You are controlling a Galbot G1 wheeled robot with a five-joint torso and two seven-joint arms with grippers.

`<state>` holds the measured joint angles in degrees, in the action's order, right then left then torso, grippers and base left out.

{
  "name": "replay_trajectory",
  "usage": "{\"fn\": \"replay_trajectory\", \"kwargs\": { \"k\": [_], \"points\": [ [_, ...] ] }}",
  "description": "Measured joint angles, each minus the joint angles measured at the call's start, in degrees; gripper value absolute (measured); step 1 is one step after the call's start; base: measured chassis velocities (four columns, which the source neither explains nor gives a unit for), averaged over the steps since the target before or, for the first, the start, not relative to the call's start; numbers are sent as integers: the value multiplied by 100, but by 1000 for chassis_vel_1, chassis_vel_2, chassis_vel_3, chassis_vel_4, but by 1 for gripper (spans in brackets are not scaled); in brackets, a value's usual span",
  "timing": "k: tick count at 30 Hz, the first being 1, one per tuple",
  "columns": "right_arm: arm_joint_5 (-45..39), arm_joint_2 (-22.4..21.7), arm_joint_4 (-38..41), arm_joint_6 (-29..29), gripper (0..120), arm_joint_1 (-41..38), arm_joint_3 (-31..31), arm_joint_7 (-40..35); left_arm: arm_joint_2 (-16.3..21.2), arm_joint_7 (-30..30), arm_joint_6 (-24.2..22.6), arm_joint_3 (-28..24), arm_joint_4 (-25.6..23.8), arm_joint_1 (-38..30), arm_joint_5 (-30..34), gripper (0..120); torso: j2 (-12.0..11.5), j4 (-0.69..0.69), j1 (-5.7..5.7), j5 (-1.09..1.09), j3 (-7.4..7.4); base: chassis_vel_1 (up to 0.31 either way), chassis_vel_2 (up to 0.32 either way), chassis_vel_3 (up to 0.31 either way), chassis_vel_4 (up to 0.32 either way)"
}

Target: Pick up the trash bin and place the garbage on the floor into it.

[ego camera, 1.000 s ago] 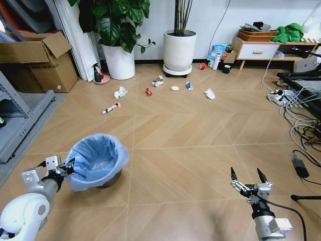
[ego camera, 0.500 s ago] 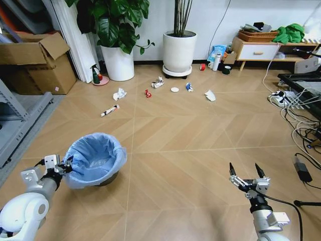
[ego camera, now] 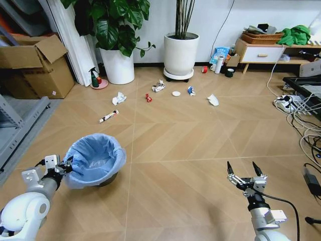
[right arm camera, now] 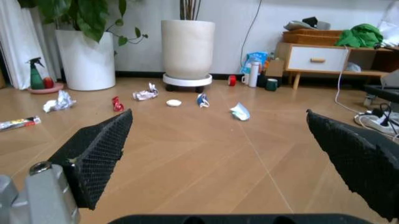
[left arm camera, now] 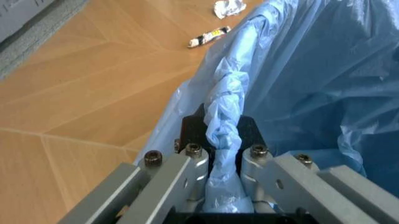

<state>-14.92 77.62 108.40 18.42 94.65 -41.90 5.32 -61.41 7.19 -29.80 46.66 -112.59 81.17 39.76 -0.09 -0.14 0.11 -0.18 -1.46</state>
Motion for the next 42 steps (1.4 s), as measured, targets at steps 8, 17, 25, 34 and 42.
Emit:
{"fn": "replay_trajectory", "kwargs": {
  "k": [8, 17, 25, 34, 42],
  "points": [
    [44, 4, -9, 21, 100, -20, -1, 2, 9, 19, -13, -6, 0, -9, 9, 1, 0, 1, 0, 2, 0, -48, 207, 44, -198],
    [58, 9, -9, 64, 100, -14, -29, 4, -29, 40, -21, -41, -1, -16, 11, 1, 0, 2, 0, 0, 0, 39, 257, -33, -263],
    [74, 16, -7, 100, 100, 7, -41, 48, -45, 47, -23, -54, -10, -13, 5, 1, 0, 1, -1, 0, 1, 50, 272, -54, -295],
    [87, 25, -6, 117, 100, 12, -37, 71, -32, 48, -23, -45, -22, 1, 6, 1, 0, 1, -1, 0, 1, 19, 276, -9, -260],
    [74, 8, -4, 121, 100, 14, -45, 87, -38, 60, -27, -70, -22, -14, 7, 1, 0, 1, -1, 1, 0, 0, 280, 2, -292]
  ]
}}
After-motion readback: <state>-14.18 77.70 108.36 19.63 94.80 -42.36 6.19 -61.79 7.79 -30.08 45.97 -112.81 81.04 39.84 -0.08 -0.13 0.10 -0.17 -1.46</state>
